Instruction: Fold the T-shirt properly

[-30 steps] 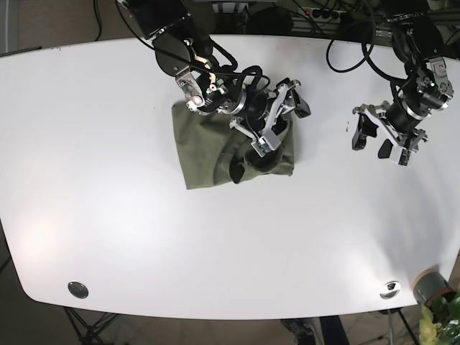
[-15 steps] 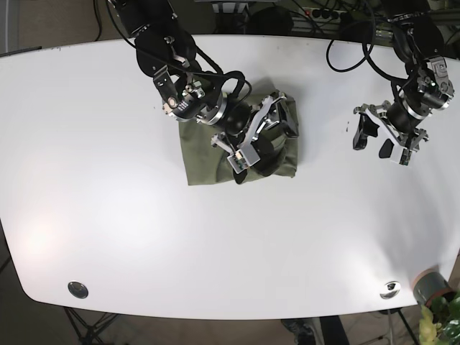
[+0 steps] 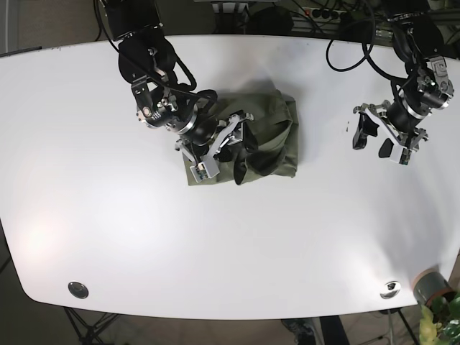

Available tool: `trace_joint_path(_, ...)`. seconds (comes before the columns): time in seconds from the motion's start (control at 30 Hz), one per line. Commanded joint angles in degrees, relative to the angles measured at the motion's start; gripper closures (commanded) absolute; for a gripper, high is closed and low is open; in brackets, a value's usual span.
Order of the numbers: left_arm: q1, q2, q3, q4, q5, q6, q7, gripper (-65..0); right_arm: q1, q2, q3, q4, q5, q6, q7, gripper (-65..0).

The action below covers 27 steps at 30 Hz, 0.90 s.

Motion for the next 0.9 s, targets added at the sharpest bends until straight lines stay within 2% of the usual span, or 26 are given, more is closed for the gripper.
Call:
trace_joint_path(0.0,-0.40,-0.87,-0.32,0.89,-0.85,-0.01,-1.22,-38.5,2.56,-0.50,-0.31,-1.14,1.16,0.34,1.24,-36.6)
trace_joint_path(0.2,-0.32,-0.87,-0.32,0.89,-0.85,-0.01,-1.22,-38.5,5.64,-4.80,-3.56,-5.53,0.63,0.43,1.50,-36.8)
trace_joint_path(0.33,-0.32,-0.87,-0.32,0.89,-0.85,-0.01,-1.22,-38.5,9.59,-9.46,-4.35,-11.78,0.63,0.43,1.68,-36.8)
trace_joint_path(0.4,-0.32,-0.87,-0.41,0.89,-0.85,-0.01,-1.22,-38.5,11.62,-10.87,-4.70,-15.38,0.63,0.43,3.26,-36.8)
trace_joint_path(0.57,-0.32,-0.87,-0.41,1.06,-0.85,-0.01,-1.22,-38.5,16.89,-12.63,-7.25,-23.82,1.16,0.43,9.06,-36.8)
trace_joint_path(0.87,-0.49,-0.87,-0.24,1.68,-0.85,-0.01,-1.22,-38.5,21.11,-12.70,-9.62,-26.28,1.25,0.34,9.41,-36.8)
